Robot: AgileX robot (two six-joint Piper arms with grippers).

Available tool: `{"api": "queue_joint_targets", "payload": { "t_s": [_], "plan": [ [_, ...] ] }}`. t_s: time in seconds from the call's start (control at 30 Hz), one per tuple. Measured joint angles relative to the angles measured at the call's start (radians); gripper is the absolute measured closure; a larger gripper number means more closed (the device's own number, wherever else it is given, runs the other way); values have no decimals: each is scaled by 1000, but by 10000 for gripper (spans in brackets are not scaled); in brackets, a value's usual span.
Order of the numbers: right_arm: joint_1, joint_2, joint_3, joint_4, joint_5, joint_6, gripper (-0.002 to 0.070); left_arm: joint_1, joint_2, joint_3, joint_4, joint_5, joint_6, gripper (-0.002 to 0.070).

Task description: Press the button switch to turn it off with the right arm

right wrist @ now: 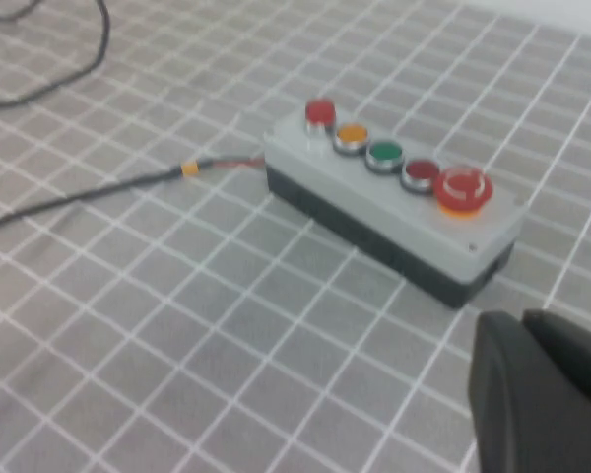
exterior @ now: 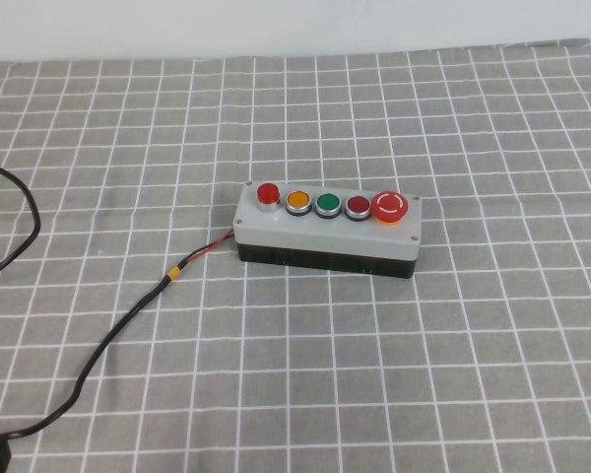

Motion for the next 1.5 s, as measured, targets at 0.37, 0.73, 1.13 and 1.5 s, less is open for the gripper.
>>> {"api": "queue_joint_targets", "payload": {
  "t_s": [0.37,0.73,1.13,1.5],
  "plan": [
    [-27,-17,52,-92,67,-26,692,0,0,0,0,0,0,678],
    [-355,-318,417,-96,-126,-26,692,0,0,0,0,0,0,678],
    [-550,-642,654,-65,-165,-26,692,0,0,0,0,0,0,678],
    [-561,-646,674,-33,-131,-22,692,0,0,0,0,0,0,678]
  ]
}}
